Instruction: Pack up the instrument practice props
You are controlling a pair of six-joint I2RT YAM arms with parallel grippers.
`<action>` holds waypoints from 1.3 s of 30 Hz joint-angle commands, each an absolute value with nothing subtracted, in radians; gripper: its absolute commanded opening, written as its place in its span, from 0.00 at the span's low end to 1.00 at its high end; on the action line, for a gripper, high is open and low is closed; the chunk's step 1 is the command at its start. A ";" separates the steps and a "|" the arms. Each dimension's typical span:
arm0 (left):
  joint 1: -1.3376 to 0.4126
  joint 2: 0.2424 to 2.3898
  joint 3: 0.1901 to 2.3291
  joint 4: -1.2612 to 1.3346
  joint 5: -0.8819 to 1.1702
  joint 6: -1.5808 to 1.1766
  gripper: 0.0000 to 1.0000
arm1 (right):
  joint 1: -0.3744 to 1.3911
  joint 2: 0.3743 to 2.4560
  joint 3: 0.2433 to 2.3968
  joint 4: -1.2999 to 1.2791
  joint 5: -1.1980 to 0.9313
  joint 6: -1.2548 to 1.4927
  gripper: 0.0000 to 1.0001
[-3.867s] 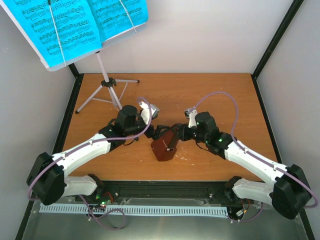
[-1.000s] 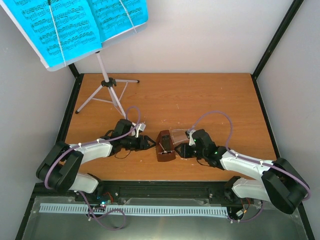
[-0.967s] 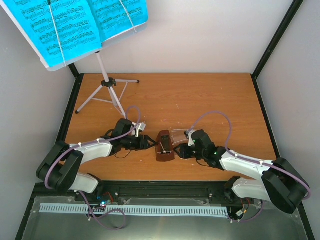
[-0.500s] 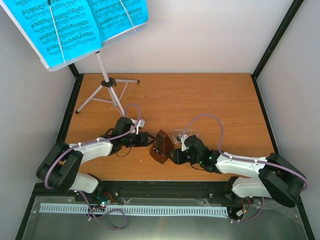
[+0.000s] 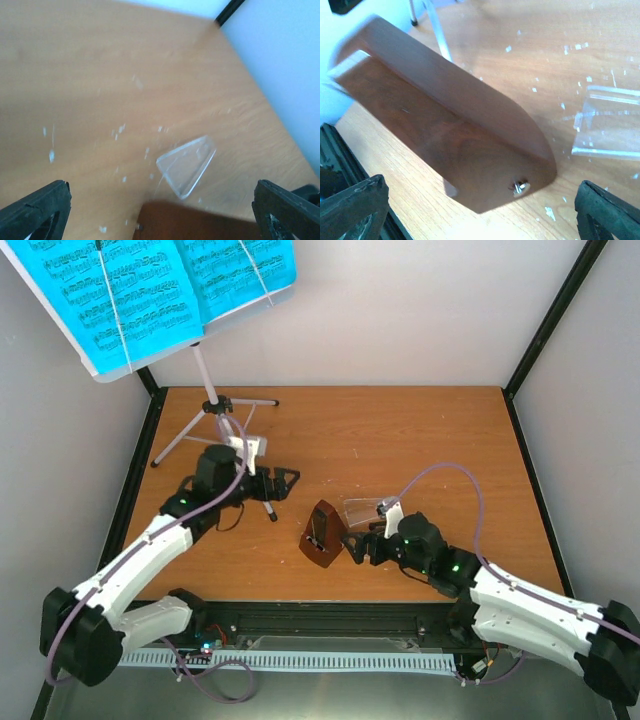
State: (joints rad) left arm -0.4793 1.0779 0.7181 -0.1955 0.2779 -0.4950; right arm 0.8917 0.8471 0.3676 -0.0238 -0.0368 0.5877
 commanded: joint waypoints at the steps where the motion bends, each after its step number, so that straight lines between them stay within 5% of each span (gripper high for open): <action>1: -0.365 1.025 0.899 -0.329 0.368 -0.320 1.00 | 0.895 0.737 0.442 -0.073 -0.023 0.484 1.00; 10: -0.147 0.998 0.866 -0.176 0.465 -0.170 0.99 | 0.896 0.789 0.510 0.152 -0.137 0.226 1.00; 19: -0.144 0.973 0.815 -0.146 0.276 -0.094 1.00 | 0.973 0.986 0.527 0.341 -0.097 -0.016 1.00; 39: -0.144 1.000 0.810 -0.138 0.323 -0.119 0.99 | 1.022 1.240 0.445 0.603 0.116 -0.049 0.98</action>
State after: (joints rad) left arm -0.1520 0.9951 0.8066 -0.1719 0.3069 -0.1215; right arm 1.0061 1.2289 0.4713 0.5278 0.0563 -0.0391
